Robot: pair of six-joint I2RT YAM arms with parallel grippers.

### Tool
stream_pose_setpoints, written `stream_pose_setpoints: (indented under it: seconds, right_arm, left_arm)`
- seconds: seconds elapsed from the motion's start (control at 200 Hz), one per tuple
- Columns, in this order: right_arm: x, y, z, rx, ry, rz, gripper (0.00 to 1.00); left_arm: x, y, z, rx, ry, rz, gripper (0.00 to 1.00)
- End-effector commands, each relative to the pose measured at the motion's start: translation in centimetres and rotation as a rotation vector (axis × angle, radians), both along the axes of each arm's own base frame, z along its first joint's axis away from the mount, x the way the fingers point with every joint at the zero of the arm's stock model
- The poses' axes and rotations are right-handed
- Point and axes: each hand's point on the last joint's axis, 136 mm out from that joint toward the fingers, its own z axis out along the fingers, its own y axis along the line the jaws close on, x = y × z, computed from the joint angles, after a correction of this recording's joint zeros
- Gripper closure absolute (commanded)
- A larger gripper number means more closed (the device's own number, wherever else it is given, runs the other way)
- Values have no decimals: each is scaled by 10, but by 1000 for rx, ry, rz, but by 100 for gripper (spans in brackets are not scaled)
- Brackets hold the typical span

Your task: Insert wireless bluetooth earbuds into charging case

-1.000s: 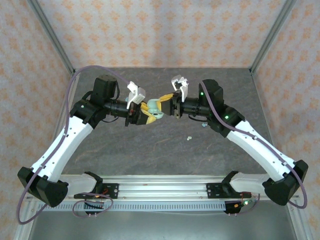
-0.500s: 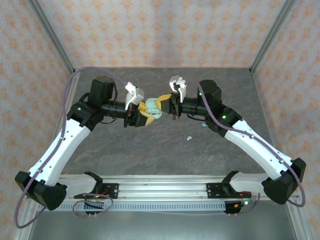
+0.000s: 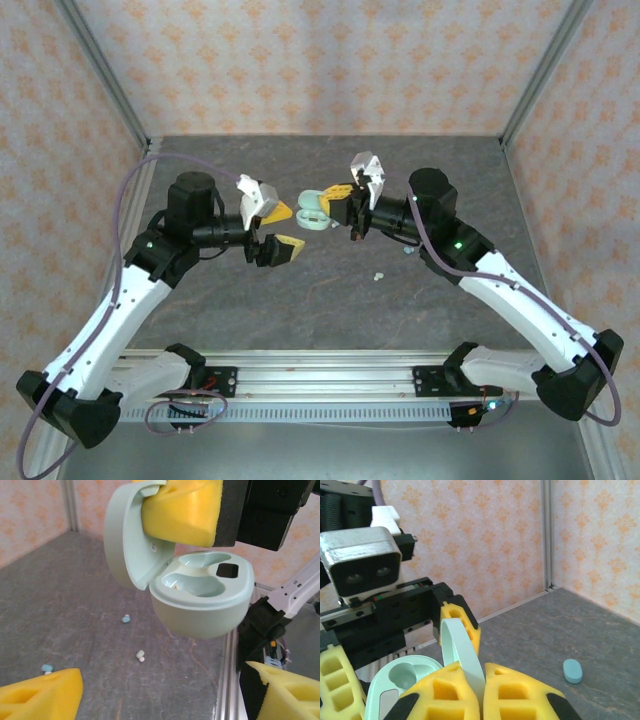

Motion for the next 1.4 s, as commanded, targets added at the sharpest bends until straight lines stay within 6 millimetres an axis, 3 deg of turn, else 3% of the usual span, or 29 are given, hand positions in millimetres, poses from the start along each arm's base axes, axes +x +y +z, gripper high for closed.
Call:
stream_pose_setpoints:
  seconds: [0.0, 0.22, 0.385, 0.766, 1.396]
  right_arm:
    - [-2, -5, 10, -21, -123, -30, 100]
    - [-1, -4, -3, -107, -196, -35, 100]
    - [2, -3, -8, -138, -221, -40, 100]
    - [5, -3, -17, -157, -220, -47, 99]
    - [7, 0, -17, -149, -208, -43, 100]
  left_arm:
    - [7, 8, 8, -15, -38, 80, 18]
    - [7, -1, 1, -104, 46, 46, 19]
    - [14, -3, 10, -178, 44, 70, 19]
    - [17, -12, 10, -210, 85, 19, 20]
    - [16, -24, 8, -233, 135, -74, 24]
